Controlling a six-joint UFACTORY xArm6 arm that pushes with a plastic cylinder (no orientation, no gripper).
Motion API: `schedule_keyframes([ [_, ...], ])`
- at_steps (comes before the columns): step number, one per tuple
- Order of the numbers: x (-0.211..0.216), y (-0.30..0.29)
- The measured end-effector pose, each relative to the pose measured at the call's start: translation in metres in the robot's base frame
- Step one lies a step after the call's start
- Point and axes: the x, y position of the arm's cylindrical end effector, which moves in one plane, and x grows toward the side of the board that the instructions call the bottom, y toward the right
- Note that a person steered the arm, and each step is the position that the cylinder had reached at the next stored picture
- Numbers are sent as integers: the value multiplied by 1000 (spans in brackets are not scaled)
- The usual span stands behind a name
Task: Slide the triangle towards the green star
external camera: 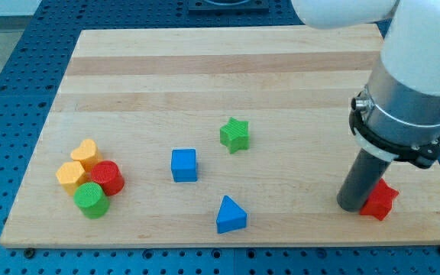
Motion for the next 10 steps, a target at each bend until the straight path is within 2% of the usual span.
schedule_keyframes([
  [1,-2,-20],
  [2,-5,-66],
  [3,0,-79],
  [5,41,-108],
  [6,41,-111],
  [8,41,-185],
  [10,41,-186],
])
